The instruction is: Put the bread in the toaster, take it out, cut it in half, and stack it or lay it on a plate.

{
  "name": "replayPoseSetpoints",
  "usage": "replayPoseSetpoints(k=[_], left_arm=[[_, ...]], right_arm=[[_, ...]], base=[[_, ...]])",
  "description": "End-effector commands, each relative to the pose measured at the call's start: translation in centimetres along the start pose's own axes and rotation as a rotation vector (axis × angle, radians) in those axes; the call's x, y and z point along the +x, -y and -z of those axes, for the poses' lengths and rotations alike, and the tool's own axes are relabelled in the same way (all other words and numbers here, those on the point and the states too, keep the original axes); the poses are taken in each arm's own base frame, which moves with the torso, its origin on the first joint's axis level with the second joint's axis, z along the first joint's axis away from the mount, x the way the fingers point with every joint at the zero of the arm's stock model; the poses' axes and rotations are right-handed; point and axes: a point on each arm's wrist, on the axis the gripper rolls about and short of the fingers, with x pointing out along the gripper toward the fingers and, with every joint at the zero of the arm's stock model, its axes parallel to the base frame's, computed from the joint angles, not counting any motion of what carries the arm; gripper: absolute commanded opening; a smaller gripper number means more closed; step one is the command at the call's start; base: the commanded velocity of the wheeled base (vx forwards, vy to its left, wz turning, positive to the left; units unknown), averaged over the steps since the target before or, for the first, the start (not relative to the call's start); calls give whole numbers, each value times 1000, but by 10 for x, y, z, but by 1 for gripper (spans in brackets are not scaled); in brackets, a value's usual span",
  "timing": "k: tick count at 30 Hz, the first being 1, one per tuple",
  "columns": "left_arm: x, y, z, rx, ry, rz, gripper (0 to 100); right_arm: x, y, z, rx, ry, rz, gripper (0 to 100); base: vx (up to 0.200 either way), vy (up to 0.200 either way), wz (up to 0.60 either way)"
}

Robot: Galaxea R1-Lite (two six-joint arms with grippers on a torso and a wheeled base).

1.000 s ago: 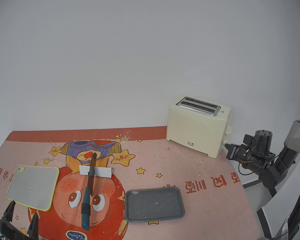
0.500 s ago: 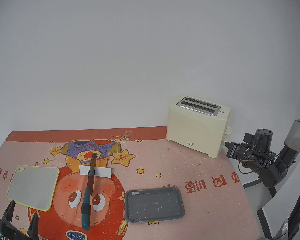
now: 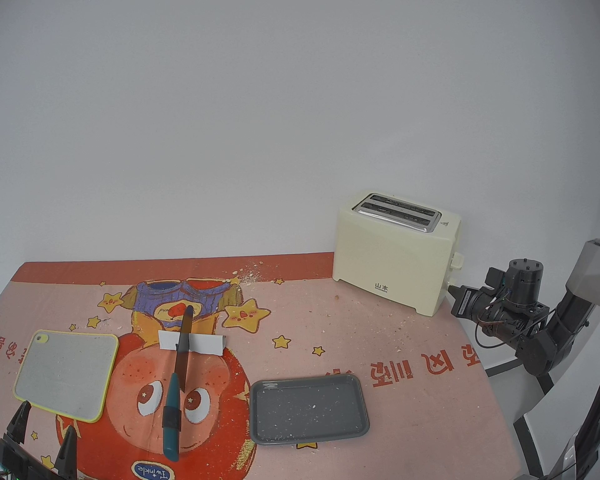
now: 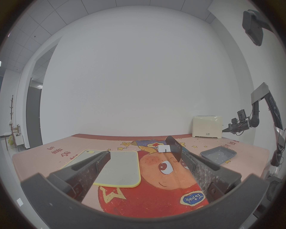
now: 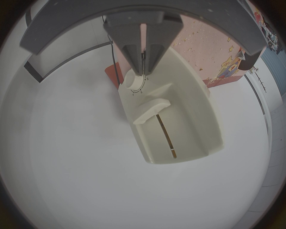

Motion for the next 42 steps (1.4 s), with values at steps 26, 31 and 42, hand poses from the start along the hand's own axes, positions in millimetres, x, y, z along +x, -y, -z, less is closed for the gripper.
replayPoseSetpoints(k=[26, 31, 42], left_arm=[[1, 0, 5, 0, -13, -1, 100], [1, 0, 5, 0, -13, -1, 100], [1, 0, 5, 0, -11, -1, 100]], right_arm=[[-1, -2, -4, -1, 15, -6, 0], [0, -1, -4, 0, 18, -2, 0], [2, -1, -4, 0, 19, -1, 0]], base=[[0, 0, 0], [0, 0, 0], [0, 0, 0]])
